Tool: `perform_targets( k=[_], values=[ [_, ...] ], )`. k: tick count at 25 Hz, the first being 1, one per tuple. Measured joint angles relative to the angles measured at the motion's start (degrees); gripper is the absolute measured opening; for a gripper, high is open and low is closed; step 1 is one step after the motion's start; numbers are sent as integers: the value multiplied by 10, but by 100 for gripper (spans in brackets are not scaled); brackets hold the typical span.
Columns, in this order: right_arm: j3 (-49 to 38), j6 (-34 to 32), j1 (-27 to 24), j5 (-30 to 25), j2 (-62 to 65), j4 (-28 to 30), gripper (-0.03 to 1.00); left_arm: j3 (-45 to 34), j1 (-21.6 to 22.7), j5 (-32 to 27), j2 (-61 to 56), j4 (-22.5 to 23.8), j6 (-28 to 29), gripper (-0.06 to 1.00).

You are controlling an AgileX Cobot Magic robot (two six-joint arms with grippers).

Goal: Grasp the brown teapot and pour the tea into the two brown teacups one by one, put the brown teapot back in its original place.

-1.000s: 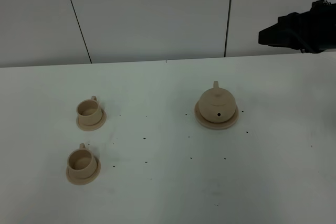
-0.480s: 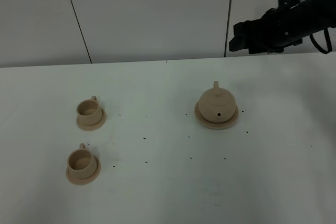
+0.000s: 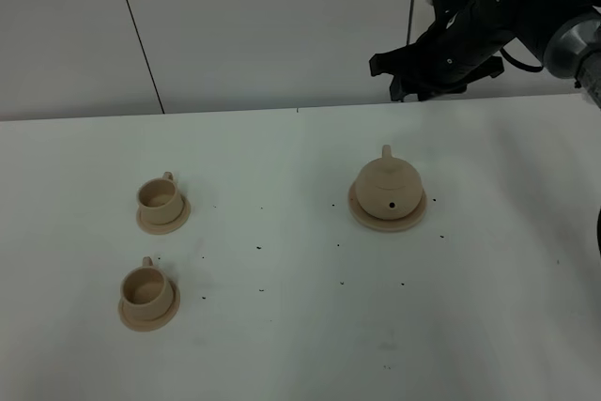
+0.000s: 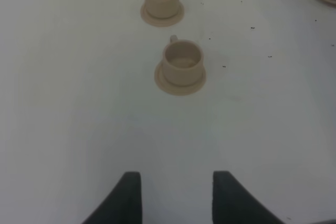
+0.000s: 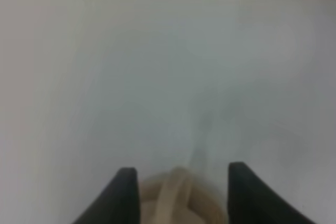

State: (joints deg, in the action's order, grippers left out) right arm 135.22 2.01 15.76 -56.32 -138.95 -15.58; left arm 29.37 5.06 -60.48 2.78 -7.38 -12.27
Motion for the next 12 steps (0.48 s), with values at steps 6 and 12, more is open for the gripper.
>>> perform_targets(
  k=[6, 12],
  values=[
    [10, 6, 1, 3, -4, -1, 3, 0, 0, 0, 0, 0, 0, 39],
    [10, 45, 1, 5, -4, -12, -1, 0, 0, 0, 0, 0, 0, 39]
  ],
)
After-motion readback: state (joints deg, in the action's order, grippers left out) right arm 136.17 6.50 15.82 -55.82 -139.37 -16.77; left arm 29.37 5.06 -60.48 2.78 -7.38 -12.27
